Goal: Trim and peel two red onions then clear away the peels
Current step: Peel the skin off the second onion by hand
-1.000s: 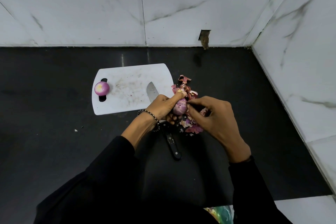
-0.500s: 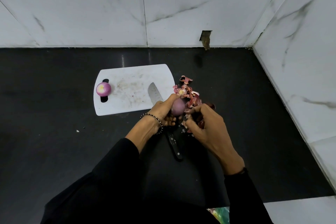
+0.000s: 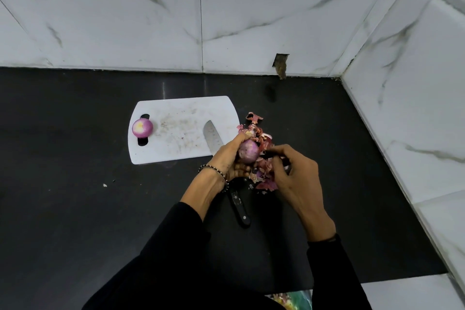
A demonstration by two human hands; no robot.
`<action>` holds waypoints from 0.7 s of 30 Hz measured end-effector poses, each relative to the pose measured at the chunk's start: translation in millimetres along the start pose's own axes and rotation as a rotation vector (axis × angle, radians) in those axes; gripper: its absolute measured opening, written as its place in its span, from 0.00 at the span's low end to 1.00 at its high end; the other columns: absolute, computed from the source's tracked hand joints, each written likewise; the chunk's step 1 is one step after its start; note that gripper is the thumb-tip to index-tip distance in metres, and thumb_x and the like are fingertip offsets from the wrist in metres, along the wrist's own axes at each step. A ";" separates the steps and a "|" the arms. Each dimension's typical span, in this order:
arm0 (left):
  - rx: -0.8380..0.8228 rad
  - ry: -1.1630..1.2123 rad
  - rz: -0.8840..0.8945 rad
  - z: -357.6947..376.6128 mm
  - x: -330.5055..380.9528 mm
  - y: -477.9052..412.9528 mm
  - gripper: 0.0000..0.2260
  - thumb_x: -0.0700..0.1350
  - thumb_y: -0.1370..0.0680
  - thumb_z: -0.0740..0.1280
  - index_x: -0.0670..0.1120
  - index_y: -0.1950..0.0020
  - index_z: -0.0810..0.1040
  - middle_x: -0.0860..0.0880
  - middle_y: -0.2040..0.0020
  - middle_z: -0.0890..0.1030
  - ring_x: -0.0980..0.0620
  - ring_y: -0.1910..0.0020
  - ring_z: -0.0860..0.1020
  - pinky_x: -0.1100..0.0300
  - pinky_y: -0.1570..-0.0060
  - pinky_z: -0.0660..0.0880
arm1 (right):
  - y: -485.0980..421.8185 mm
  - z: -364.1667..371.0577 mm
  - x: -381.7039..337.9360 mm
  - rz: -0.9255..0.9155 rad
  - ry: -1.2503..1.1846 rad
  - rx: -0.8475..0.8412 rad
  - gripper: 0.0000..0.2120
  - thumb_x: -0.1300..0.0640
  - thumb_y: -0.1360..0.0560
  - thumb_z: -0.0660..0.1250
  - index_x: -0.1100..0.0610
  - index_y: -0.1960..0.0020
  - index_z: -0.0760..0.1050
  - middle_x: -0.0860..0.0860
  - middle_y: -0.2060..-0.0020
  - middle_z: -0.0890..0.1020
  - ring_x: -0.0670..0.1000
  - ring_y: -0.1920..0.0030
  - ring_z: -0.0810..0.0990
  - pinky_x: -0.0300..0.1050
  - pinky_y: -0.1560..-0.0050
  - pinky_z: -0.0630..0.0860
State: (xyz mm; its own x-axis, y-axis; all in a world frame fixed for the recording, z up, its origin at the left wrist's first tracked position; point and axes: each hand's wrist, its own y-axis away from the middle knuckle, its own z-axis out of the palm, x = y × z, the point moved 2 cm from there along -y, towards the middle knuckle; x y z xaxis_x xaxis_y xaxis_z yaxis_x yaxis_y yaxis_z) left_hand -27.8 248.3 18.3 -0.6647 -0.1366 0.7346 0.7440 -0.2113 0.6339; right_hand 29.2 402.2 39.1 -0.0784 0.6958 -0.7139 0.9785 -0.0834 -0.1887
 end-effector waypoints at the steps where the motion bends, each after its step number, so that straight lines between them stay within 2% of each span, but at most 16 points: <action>1: 0.013 0.016 0.018 0.0 -0.9 0.4 0.17 0.58 0.24 0.69 0.43 0.56 0.80 0.45 0.67 0.83 0.51 0.72 0.80 0.60 0.68 0.77 | -0.1 1.8 -1.5 0.026 -0.001 -0.004 0.10 0.56 0.19 0.63 0.45 0.43 0.78 0.38 0.55 0.81 0.40 0.56 0.81 0.44 0.56 0.81; 3: 0.005 0.042 0.041 -0.8 -1.6 1.5 0.17 0.57 0.25 0.70 0.42 0.52 0.81 0.44 0.63 0.85 0.49 0.65 0.84 0.56 0.61 0.80 | 0.6 5.2 -6.7 0.053 0.003 0.008 0.09 0.51 0.18 0.62 0.46 0.40 0.77 0.41 0.53 0.82 0.41 0.55 0.82 0.48 0.55 0.82; 5: -0.010 0.055 0.051 -1.3 -0.8 3.5 0.17 0.55 0.25 0.72 0.41 0.50 0.81 0.42 0.60 0.86 0.47 0.61 0.85 0.53 0.57 0.81 | 1.9 6.7 -12.2 0.039 0.019 0.052 0.10 0.50 0.19 0.63 0.48 0.39 0.78 0.42 0.51 0.83 0.41 0.53 0.81 0.46 0.54 0.82; 9: -0.017 0.102 0.073 -2.9 -1.9 13.7 0.14 0.51 0.25 0.72 0.40 0.52 0.81 0.42 0.61 0.85 0.46 0.63 0.85 0.54 0.58 0.82 | 8.1 3.5 -26.6 0.003 0.000 0.092 0.10 0.53 0.21 0.68 0.52 0.40 0.80 0.42 0.49 0.82 0.40 0.51 0.80 0.35 0.53 0.79; 13: -0.020 0.070 0.084 -7.8 1.7 20.0 0.14 0.51 0.25 0.73 0.40 0.50 0.81 0.40 0.57 0.84 0.44 0.60 0.84 0.52 0.54 0.82 | 15.4 0.6 -37.4 -0.005 -0.042 0.067 0.11 0.54 0.21 0.69 0.52 0.39 0.81 0.43 0.48 0.81 0.39 0.50 0.79 0.28 0.53 0.74; 15: -0.018 0.031 0.114 -11.5 4.5 21.3 0.13 0.52 0.25 0.73 0.41 0.52 0.82 0.40 0.57 0.85 0.43 0.59 0.84 0.51 0.53 0.82 | 16.7 -0.4 -40.8 -0.021 -0.031 0.050 0.12 0.55 0.22 0.70 0.52 0.39 0.81 0.44 0.47 0.82 0.40 0.51 0.80 0.30 0.53 0.76; 18: -0.021 -0.084 0.224 -15.4 5.1 21.7 0.12 0.55 0.26 0.73 0.47 0.59 0.86 0.46 0.59 0.86 0.45 0.55 0.85 0.49 0.46 0.81 | 13.7 -3.9 -43.0 -0.049 0.064 0.025 0.12 0.53 0.23 0.71 0.51 0.40 0.83 0.44 0.50 0.84 0.41 0.53 0.81 0.34 0.54 0.78; 21: 0.005 -0.168 0.310 -16.2 3.5 23.8 0.10 0.56 0.27 0.73 0.50 0.59 0.87 0.50 0.59 0.86 0.48 0.53 0.84 0.49 0.45 0.81 | 6.2 -10.6 -47.0 -0.032 0.161 -0.026 0.10 0.52 0.25 0.73 0.50 0.44 0.84 0.43 0.54 0.85 0.41 0.56 0.81 0.37 0.57 0.78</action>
State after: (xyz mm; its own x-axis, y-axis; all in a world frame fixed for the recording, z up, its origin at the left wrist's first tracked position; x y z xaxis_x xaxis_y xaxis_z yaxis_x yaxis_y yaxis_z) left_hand -13.5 227.1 32.1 -0.3865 -0.0328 0.9217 0.9094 -0.1800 0.3749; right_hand 41.0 376.5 78.7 -0.0798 0.8033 -0.5902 0.9808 -0.0423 -0.1902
